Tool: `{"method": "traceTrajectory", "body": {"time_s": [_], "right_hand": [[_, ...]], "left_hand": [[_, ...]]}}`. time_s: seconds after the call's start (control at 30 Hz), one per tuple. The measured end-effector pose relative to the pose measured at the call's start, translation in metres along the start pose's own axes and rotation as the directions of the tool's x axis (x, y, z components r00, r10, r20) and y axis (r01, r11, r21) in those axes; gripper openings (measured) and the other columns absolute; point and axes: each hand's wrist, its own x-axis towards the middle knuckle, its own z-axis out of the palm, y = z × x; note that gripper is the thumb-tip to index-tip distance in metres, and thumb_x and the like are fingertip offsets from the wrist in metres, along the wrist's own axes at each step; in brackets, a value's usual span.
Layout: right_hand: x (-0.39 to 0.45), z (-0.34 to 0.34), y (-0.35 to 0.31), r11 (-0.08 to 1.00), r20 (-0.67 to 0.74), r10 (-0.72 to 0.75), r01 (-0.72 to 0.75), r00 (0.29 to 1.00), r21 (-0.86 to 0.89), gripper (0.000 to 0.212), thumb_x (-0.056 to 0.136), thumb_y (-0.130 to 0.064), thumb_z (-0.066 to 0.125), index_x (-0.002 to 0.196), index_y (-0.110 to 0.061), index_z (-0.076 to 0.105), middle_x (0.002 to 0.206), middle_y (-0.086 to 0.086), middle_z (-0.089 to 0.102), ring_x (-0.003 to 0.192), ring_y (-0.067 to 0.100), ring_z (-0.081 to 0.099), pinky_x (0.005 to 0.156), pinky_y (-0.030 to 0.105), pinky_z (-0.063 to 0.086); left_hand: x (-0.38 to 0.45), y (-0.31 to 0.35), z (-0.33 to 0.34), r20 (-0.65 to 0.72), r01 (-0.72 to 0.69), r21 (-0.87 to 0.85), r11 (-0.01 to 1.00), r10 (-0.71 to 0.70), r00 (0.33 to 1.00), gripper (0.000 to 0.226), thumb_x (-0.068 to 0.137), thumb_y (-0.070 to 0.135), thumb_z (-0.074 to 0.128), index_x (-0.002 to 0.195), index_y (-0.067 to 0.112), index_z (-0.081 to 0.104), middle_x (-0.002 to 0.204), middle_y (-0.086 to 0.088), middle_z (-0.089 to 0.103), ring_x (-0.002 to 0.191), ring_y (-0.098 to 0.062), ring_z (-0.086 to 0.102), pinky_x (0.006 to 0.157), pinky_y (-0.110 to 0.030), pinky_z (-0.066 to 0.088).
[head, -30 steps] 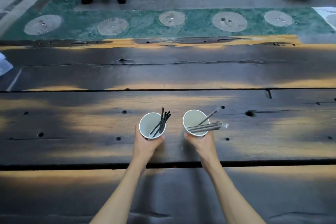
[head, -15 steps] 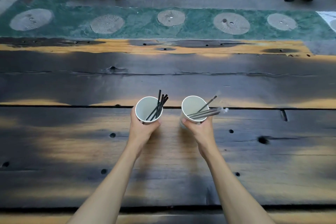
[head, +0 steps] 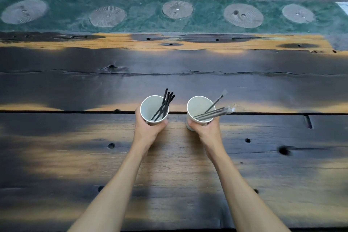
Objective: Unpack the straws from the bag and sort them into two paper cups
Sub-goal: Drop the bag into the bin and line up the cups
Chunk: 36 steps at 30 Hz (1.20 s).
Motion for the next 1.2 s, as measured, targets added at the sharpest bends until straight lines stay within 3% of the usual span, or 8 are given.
{"method": "traceTrajectory", "body": {"time_s": [0.2,0.3,0.47,0.6,0.83,0.93,1.03,1.2], "right_hand": [[-0.001,-0.002,0.001,0.999,0.043,-0.002,0.0,0.999,0.052,0.076,0.065,-0.007,0.087,0.129,-0.012,0.046,0.122,0.01,0.067,0.114,0.025,0.064,0.105,0.049,0.047],[-0.01,-0.008,-0.004,0.995,0.102,0.031,-0.04,0.994,0.089,0.087,0.067,0.0,0.085,0.138,-0.015,0.037,0.135,0.007,0.059,0.12,0.016,0.062,0.108,0.042,0.046],[-0.04,-0.018,-0.023,0.999,0.1,0.042,-0.044,0.994,0.012,0.104,0.061,-0.024,0.088,0.146,-0.026,0.028,0.151,-0.009,0.041,0.139,0.007,0.038,0.117,0.041,0.033],[-0.072,-0.026,-0.042,0.999,0.052,0.04,-0.04,0.998,-0.005,0.108,0.068,-0.021,0.087,0.153,-0.023,0.02,0.159,-0.009,0.025,0.145,0.016,0.026,0.12,0.045,0.025],[-0.14,-0.038,-0.092,0.994,-0.057,-0.106,0.105,0.993,-0.02,0.081,0.081,-0.023,0.077,0.148,-0.025,0.031,0.152,-0.007,0.036,0.141,0.014,0.032,0.115,0.035,0.028],[-0.161,-0.039,-0.137,0.969,-0.074,-0.244,0.24,0.967,-0.058,0.071,0.082,-0.03,0.071,0.144,-0.024,0.038,0.147,-0.007,0.042,0.138,0.011,0.037,0.117,0.037,0.029],[-0.181,-0.042,-0.187,0.906,-0.067,-0.412,0.401,0.909,-0.139,0.066,0.089,-0.028,0.065,0.147,-0.022,0.036,0.149,-0.01,0.039,0.139,0.007,0.034,0.118,0.037,0.028],[-0.219,-0.053,-0.268,0.695,-0.022,-0.684,0.641,0.729,-0.326,0.075,0.086,-0.047,0.054,0.152,-0.024,0.026,0.157,-0.009,0.032,0.146,0.01,0.027,0.118,0.045,0.026]], "left_hand": [[-0.002,0.001,-0.005,0.041,0.024,-0.031,0.999,-0.023,0.999,0.091,0.063,0.01,0.09,0.136,0.026,0.039,0.133,0.004,0.057,0.12,-0.01,0.058,0.104,-0.036,0.048],[-0.011,0.004,-0.013,0.052,0.06,0.0,0.998,-0.06,0.997,0.102,0.06,0.018,0.092,0.141,0.035,0.031,0.141,0.007,0.048,0.126,-0.006,0.05,0.107,-0.034,0.042],[-0.037,0.015,-0.028,-0.02,0.113,0.074,0.991,-0.112,0.994,0.11,0.061,0.03,0.09,0.146,0.043,0.02,0.157,-0.001,0.025,0.141,-0.019,0.03,0.113,-0.041,0.031],[-0.068,0.037,-0.042,-0.067,0.05,0.094,0.994,-0.044,0.997,0.105,0.065,0.033,0.088,0.146,0.042,0.022,0.158,0.0,0.025,0.142,-0.015,0.028,0.113,-0.038,0.03],[-0.126,0.102,-0.062,-0.085,-0.184,0.144,0.972,0.197,0.977,0.095,0.061,0.059,0.075,0.142,0.05,0.026,0.154,0.014,0.028,0.142,-0.004,0.027,0.118,-0.041,0.025],[-0.148,0.142,-0.067,-0.059,-0.328,0.248,0.912,0.352,0.934,0.089,0.067,0.054,0.074,0.143,0.043,0.028,0.149,0.016,0.029,0.139,-0.001,0.027,0.118,-0.036,0.023],[-0.166,0.183,-0.072,-0.003,-0.476,0.393,0.786,0.519,0.855,0.087,0.074,0.037,0.079,0.146,0.037,0.03,0.154,0.007,0.028,0.143,-0.005,0.023,0.118,-0.036,0.022],[-0.207,0.264,-0.083,0.06,-0.633,0.521,0.572,0.716,0.696,0.081,0.076,0.052,0.065,0.147,0.043,0.025,0.161,0.005,0.019,0.148,-0.011,0.016,0.117,-0.036,0.019]]}}
